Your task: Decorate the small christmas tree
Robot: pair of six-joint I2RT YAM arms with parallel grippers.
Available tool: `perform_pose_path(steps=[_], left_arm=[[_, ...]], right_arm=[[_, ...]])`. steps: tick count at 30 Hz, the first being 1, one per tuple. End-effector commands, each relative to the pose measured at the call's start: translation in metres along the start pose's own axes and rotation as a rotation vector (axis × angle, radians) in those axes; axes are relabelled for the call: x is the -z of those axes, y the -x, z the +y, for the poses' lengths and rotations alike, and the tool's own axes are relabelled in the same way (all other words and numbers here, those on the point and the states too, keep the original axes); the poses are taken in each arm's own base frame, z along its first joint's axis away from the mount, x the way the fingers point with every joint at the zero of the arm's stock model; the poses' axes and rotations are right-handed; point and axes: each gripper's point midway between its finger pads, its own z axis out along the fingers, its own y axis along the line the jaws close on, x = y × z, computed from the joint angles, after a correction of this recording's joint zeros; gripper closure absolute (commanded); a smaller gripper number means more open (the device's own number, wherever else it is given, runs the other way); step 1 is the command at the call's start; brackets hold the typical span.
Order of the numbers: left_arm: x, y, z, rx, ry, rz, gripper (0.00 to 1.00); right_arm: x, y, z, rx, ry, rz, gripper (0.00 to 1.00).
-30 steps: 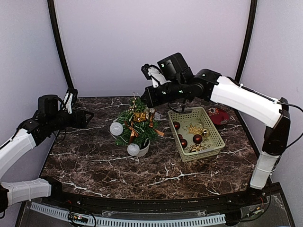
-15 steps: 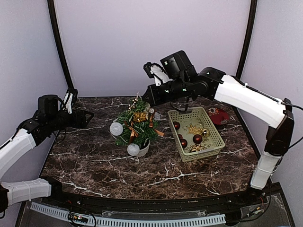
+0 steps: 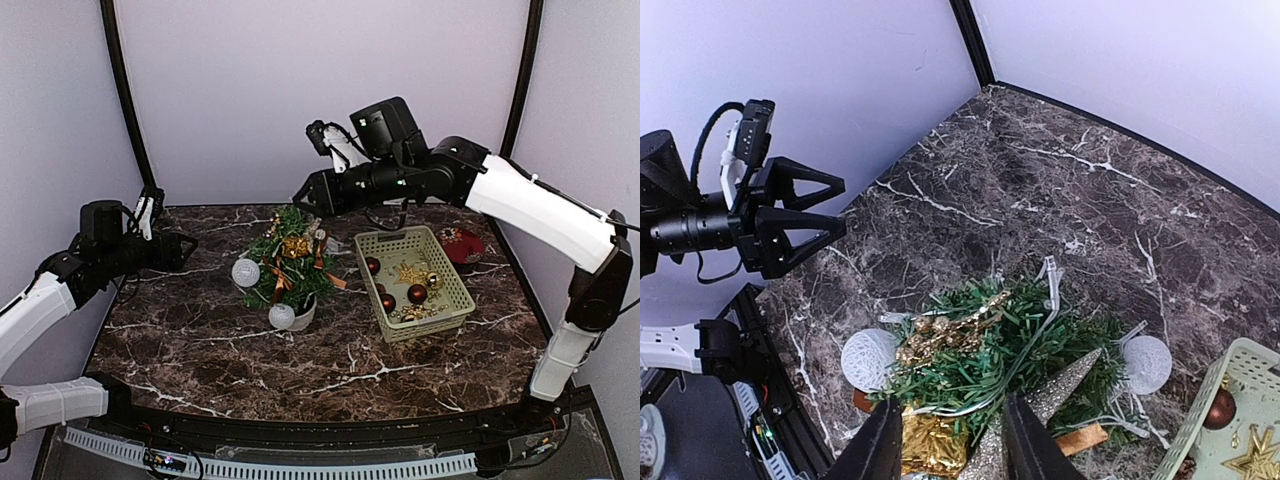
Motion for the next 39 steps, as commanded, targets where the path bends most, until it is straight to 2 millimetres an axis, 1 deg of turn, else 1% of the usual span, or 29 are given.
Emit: perform_pose_path(steps=[1,3,5,7,8,11,12,14,15,16,19,20,21,22,23,24,26,27,28,29,31,33,34,35,36,37,38,39], left_arm=[[0.004,0.006,0.000,-0.006,-0.002,-0.034,0.20],[0.005,0.008,0.000,-0.007,0.003,-0.039,0.20],[0.009,0.011,0.001,-0.011,0.013,-0.060,0.20],[0.014,0.016,0.001,-0.014,0.018,-0.094,0.20],[0.015,0.014,0.002,-0.007,0.020,-0.096,0.20],[0.014,0.011,0.003,0.009,0.024,-0.086,0.18],[0.013,0.010,0.005,0.019,0.034,-0.079,0.18],[0.009,0.006,0.013,0.046,0.077,-0.051,0.18],[0.006,0.005,0.019,0.059,0.112,-0.033,0.18],[0.005,0.005,0.022,0.079,0.128,-0.028,0.18],[-0.005,0.002,0.035,0.129,0.185,-0.032,0.16],[-0.010,-0.002,0.037,0.150,0.191,-0.025,0.16],[-0.014,-0.001,0.042,0.154,0.206,-0.045,0.15],[-0.023,-0.008,0.047,0.159,0.224,-0.030,0.15],[-0.028,-0.007,0.055,0.157,0.245,-0.050,0.15],[-0.036,-0.014,0.062,0.161,0.264,-0.031,0.15],[-0.042,-0.011,0.085,0.175,0.311,-0.075,0.15],[-0.043,-0.017,0.091,0.176,0.320,-0.076,0.15],[-0.041,-0.010,0.102,0.180,0.340,-0.121,0.15],[-0.040,-0.017,0.108,0.179,0.354,-0.124,0.15],[-0.031,-0.017,0.124,0.177,0.401,-0.177,0.14],[-0.018,-0.020,0.138,0.155,0.464,-0.234,0.14],[-0.012,-0.024,0.139,0.132,0.484,-0.271,0.14],[-0.008,-0.026,0.140,0.092,0.498,-0.287,0.14],[0.000,-0.031,0.142,0.076,0.526,-0.327,0.14],[0.005,-0.031,0.144,0.053,0.548,-0.346,0.14],[0.011,-0.041,0.149,0.048,0.588,-0.355,0.11],[0.015,-0.043,0.150,0.035,0.608,-0.365,0.10]], right_arm=[[0.019,0.021,0.013,0.007,0.042,-0.078,0.61],[0.025,0.025,0.014,0.007,0.044,-0.096,0.56],[0.036,0.031,0.012,0.009,0.027,-0.124,0.48],[0.046,0.034,0.004,0.004,-0.018,-0.153,0.39],[0.051,0.035,-0.002,0.001,-0.047,-0.171,0.35],[0.064,0.032,-0.032,-0.055,-0.131,-0.202,0.25],[0.068,0.030,-0.045,-0.079,-0.152,-0.211,0.15],[0.076,0.023,-0.070,-0.123,-0.180,-0.236,0.04],[0.081,0.019,-0.084,-0.138,-0.196,-0.252,0.02],[0.082,0.007,-0.100,-0.156,-0.222,-0.250,0.01],[0.095,-0.012,-0.150,-0.197,-0.304,-0.284,0.01],[0.100,-0.020,-0.168,-0.210,-0.339,-0.296,0.02],[0.105,-0.027,-0.185,-0.222,-0.368,-0.308,0.02],[0.113,-0.036,-0.212,-0.245,-0.415,-0.320,0.01],[0.119,-0.046,-0.231,-0.265,-0.440,-0.330,0.01],[0.124,-0.056,-0.250,-0.290,-0.464,-0.337,0.01],[0.139,-0.076,-0.285,-0.330,-0.519,-0.363,0.01],[0.147,-0.088,-0.302,-0.342,-0.558,-0.371,0.01],[0.156,-0.100,-0.316,-0.351,-0.597,-0.377,0.01],[0.167,-0.108,-0.328,-0.350,-0.635,-0.398,0.01],[0.191,-0.124,-0.347,-0.346,-0.718,-0.440,0.01],[0.217,-0.139,-0.361,-0.336,-0.804,-0.509,0.01],[0.227,-0.144,-0.362,-0.321,-0.839,-0.546,0.01],[0.245,-0.151,-0.370,-0.311,-0.911,-0.598,0.01],[0.258,-0.154,-0.370,-0.289,-0.968,-0.649,0.01],[0.267,-0.161,-0.371,-0.272,-1.018,-0.685,0.01],[0.274,-0.174,-0.374,-0.271,-1.078,-0.706,0.01],[0.281,-0.182,-0.375,-0.267,-1.130,-0.728,0.01]])
